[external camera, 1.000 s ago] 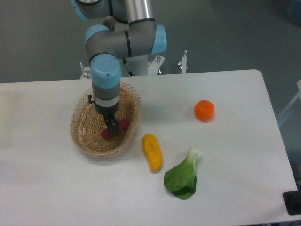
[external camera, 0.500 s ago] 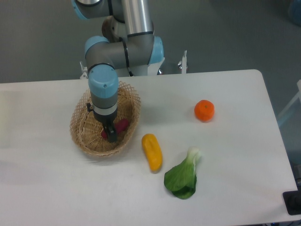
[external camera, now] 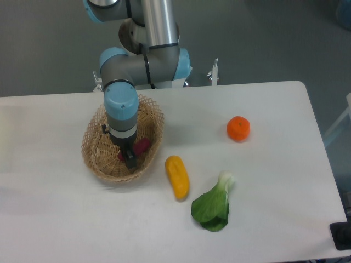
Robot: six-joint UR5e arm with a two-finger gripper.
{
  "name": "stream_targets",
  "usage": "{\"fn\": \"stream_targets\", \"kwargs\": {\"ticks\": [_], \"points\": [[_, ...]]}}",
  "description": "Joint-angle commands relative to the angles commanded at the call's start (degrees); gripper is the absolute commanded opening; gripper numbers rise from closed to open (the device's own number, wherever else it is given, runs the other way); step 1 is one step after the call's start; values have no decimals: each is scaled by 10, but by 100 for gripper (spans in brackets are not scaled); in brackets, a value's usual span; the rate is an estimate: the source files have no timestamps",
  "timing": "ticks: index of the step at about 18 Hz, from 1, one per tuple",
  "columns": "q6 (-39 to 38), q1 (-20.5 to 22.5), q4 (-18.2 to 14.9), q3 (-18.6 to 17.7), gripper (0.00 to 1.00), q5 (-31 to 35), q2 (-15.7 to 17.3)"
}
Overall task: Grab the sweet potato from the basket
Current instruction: 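Close the gripper on the purple sweet potato, then lift the sweet potato out of the basket and carry it aside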
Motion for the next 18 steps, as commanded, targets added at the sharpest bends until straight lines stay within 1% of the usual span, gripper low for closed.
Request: {"fn": "stream_targets", "kwargs": {"ticks": [3, 5, 6, 9, 12, 14, 16, 18], "points": [[-2, 0, 3, 0, 51, 0, 0], [-2, 0, 2, -1, 37, 0, 3], [-5, 0, 2, -1, 32, 1, 3], [-18, 1, 0, 3, 28, 1, 10], [-20, 3, -11, 10, 28, 2, 26], [-40, 8, -11, 11, 28, 1, 33], [-54, 14, -15, 21, 28, 1, 39], [-55, 32, -38, 39, 28, 0, 45]]}}
